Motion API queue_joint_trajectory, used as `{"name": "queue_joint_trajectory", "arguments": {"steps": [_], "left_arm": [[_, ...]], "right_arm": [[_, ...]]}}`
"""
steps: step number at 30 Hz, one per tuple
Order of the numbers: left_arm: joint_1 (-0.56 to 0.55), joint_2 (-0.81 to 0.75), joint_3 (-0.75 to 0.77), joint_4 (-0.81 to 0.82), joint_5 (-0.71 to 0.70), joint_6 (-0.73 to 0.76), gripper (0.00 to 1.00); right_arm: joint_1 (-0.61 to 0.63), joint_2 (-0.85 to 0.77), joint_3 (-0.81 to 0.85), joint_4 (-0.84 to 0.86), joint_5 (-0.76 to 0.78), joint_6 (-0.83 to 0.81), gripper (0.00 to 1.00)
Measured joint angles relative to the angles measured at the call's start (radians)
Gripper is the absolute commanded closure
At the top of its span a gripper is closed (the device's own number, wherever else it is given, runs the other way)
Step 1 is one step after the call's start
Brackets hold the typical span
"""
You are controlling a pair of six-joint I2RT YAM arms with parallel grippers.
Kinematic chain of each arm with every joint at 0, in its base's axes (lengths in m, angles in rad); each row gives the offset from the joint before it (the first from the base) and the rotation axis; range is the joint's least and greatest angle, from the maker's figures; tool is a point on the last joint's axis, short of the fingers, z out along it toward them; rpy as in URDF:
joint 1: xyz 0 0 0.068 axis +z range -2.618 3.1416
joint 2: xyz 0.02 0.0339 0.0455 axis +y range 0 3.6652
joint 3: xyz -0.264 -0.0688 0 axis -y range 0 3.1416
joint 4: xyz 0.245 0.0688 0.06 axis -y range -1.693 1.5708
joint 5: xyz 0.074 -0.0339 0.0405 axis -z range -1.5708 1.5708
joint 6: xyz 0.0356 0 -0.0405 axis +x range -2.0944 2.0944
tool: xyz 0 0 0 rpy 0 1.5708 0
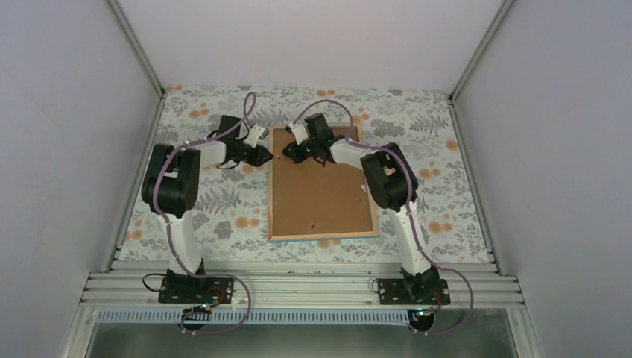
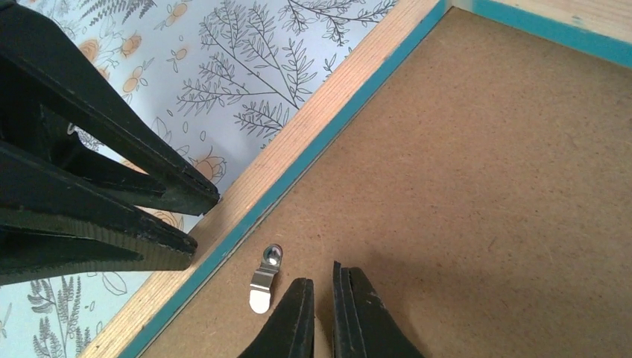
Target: Put the photo into the frame
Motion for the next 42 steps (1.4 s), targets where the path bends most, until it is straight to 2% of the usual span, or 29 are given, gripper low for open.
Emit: {"name": "queue_joint_trajectory", "arguments": {"steps": [8, 27, 34, 38, 42], "left_arm": [[0.002, 0.011, 0.001, 0.003, 0.015, -0.024, 0.80], [0.007, 0.018, 0.006, 0.002, 0.030, -0.047, 0.82], [0.008, 0.018, 0.006, 0.004, 0.030, -0.051, 0.87], [0.008, 0.018, 0.006, 0.005, 0.031, -0.051, 0.91], [0.010, 0.017, 0.005, 0.008, 0.033, -0.052, 0.92]], "right_arm": [[0.019, 0.000, -0.017, 0.040, 0.013, -0.038, 0.90], [0.039, 0.036, 0.055, -0.033, -0.070, -0.097, 0.88], [0.042, 0.047, 0.082, -0.064, -0.060, -0.069, 0.90], [0.042, 0.048, 0.085, -0.065, -0.053, -0.031, 0.95], [0.043, 0.048, 0.082, -0.059, -0.039, 0.013, 0.95]]}}
